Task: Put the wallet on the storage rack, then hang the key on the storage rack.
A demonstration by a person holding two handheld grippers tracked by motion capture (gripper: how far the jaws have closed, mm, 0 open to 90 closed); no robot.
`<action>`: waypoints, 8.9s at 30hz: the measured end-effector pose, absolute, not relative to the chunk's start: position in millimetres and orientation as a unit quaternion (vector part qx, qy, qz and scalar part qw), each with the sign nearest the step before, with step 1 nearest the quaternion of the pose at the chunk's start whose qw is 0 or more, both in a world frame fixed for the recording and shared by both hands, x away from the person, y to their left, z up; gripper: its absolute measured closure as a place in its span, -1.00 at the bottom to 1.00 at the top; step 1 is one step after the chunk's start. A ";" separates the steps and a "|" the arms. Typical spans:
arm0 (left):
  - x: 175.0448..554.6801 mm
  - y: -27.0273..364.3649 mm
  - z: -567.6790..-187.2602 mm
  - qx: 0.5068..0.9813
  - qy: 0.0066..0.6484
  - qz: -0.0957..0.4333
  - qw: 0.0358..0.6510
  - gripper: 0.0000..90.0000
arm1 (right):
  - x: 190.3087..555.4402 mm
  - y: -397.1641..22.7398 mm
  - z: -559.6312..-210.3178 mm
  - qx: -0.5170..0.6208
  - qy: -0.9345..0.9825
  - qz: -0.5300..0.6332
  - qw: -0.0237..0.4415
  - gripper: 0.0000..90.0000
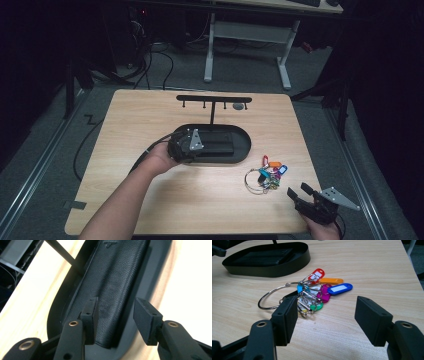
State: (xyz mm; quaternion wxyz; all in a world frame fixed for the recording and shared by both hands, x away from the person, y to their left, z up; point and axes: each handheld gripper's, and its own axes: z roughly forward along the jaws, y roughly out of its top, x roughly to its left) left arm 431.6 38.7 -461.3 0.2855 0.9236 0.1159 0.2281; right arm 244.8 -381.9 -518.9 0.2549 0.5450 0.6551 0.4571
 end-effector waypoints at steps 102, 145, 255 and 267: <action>296.4 168.4 -517.8 0.837 0.293 0.156 0.435 -0.33 | 374.3 -213.6 -487.9 0.375 0.925 0.052 0.030 0.20; 295.7 165.2 -520.4 0.845 0.288 0.143 0.427 -0.33 | 357.2 -239.4 -396.2 0.328 0.940 0.025 0.092 0.94; 298.0 177.0 -525.9 0.847 0.295 0.131 0.423 -0.33 | 520.8 -227.0 -306.6 0.437 0.884 0.129 0.107 0.94; 295.9 176.5 -525.0 0.848 0.294 0.132 0.420 -0.33 | 523.9 -224.9 -311.0 0.440 0.880 0.132 0.124 0.80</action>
